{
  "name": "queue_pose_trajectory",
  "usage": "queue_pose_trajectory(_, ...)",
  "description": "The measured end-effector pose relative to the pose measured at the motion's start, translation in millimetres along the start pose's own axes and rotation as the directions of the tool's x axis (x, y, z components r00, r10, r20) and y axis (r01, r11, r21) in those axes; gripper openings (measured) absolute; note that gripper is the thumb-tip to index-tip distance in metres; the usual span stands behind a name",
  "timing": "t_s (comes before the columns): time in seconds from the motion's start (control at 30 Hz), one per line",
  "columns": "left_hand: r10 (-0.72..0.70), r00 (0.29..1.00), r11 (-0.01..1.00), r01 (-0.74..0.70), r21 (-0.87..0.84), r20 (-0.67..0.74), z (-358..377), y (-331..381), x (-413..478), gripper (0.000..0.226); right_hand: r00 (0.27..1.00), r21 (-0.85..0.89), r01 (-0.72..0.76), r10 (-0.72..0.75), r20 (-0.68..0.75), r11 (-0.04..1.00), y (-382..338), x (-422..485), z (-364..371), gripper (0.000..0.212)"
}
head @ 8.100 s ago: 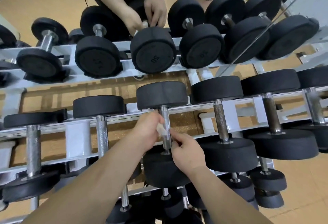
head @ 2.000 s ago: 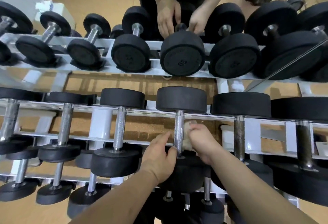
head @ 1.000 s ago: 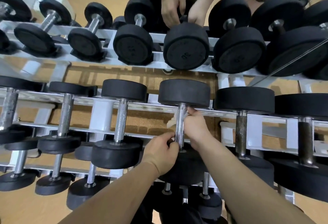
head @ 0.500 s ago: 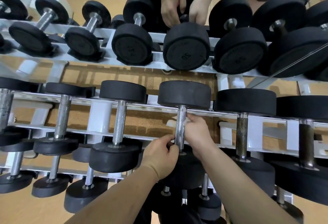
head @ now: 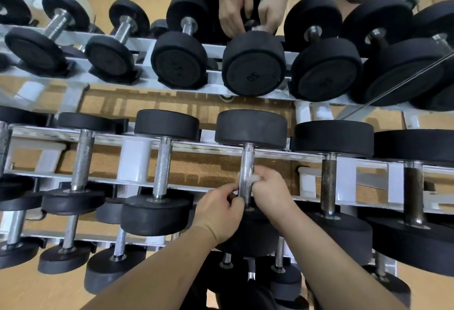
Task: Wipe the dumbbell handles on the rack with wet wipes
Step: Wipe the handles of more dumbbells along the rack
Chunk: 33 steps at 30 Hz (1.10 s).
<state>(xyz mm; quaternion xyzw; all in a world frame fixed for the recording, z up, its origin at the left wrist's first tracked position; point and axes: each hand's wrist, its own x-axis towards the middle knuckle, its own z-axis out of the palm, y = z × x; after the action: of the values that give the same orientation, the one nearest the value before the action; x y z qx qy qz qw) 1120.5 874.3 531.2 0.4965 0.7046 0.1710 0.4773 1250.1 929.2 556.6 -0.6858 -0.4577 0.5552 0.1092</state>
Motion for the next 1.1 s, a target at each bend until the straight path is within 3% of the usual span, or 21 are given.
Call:
queue_pose_trajectory(0.1, -0.003, 1.000, 1.000, 0.003, 0.018, -0.001, 1, -2, 0, 0.043, 0.995, -0.168, 0.018, -0.002, 0.099, 0.986, 12, -21, 0, 0.022)
queue_pose_trajectory(0.2, 0.001, 1.000, 1.000, -0.001, 0.016, 0.005, 2, -1, -3, 0.038, 0.966, -0.283, -0.024, 0.095, 0.241, 0.959, 5, -22, -16, 0.019)
queue_pose_trajectory(0.23, 0.005, 1.000, 1.000, -0.005, 0.011, 0.006, 2, -1, -3, 0.038, 0.961, -0.254, -0.062, 0.127, 0.247, 0.965, -1, -18, -23, 0.018)
queue_pose_trajectory(0.3, -0.003, 1.000, 1.000, 0.003, -0.003, 0.011, 1, 1, -4, 0.034, 0.982, -0.161, -0.119, 0.140, 0.125, 0.980, -13, -6, -37, 0.013)
queue_pose_trajectory(0.4, -0.017, 1.000, 1.000, 0.017, -0.009, 0.014, -1, 2, -5, 0.035, 0.990, 0.043, -0.085, 0.089, -0.112, 0.995, -19, 9, -42, 0.033)
queue_pose_trajectory(0.53, -0.013, 0.999, 1.000, 0.014, -0.014, 0.030, -3, 3, -5, 0.036, 0.982, 0.397, -0.114, 0.163, -0.091, 0.911, 2, 8, -40, 0.016)
queue_pose_trajectory(0.67, -0.010, 0.999, 1.000, 0.010, -0.011, 0.033, -2, 1, -3, 0.035, 0.963, 0.557, -0.105, 0.223, -0.149, 0.824, 21, 2, -40, 0.017)
queue_pose_trajectory(0.93, 0.000, 0.999, 1.000, 0.000, -0.015, 0.035, -1, -1, -2, 0.028, 0.947, 0.522, -0.042, 0.201, -0.252, 0.852, 20, 11, -54, 0.027)
queue_pose_trajectory(1.1, -0.021, 0.999, 1.000, 0.021, -0.015, 0.025, -1, 2, -4, 0.026, 0.978, 0.386, -0.144, 0.192, -0.088, 0.911, 16, 24, -34, 0.035)
